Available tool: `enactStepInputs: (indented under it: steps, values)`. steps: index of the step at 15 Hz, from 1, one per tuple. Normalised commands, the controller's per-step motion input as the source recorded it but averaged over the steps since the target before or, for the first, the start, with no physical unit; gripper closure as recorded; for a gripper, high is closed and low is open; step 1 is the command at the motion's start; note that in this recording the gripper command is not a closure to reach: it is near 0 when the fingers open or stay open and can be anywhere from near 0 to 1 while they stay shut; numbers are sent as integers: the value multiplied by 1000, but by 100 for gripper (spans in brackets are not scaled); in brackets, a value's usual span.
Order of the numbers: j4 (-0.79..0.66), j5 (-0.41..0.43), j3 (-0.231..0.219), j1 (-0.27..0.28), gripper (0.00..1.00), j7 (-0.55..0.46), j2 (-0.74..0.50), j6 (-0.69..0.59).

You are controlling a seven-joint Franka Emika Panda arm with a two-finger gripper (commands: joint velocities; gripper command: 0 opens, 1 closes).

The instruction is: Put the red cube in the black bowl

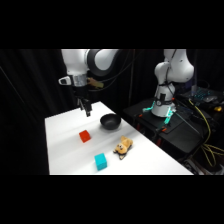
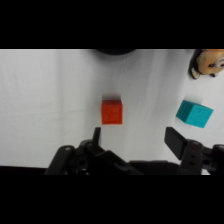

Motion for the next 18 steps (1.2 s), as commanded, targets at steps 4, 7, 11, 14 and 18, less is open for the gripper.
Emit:
enactStepInputs:
  steps: [4,7,11,14,18]
  values:
    - [289,63,38,-112,0,-201,351,225]
    - [242,73,57,-142,0,-202,294,227]
    - [297,110,115,-138,0,-218,294,110]
    - [279,150,138,-99,0,-144,261,63]
    - [225,139,116,-108,0,-139,229,82]
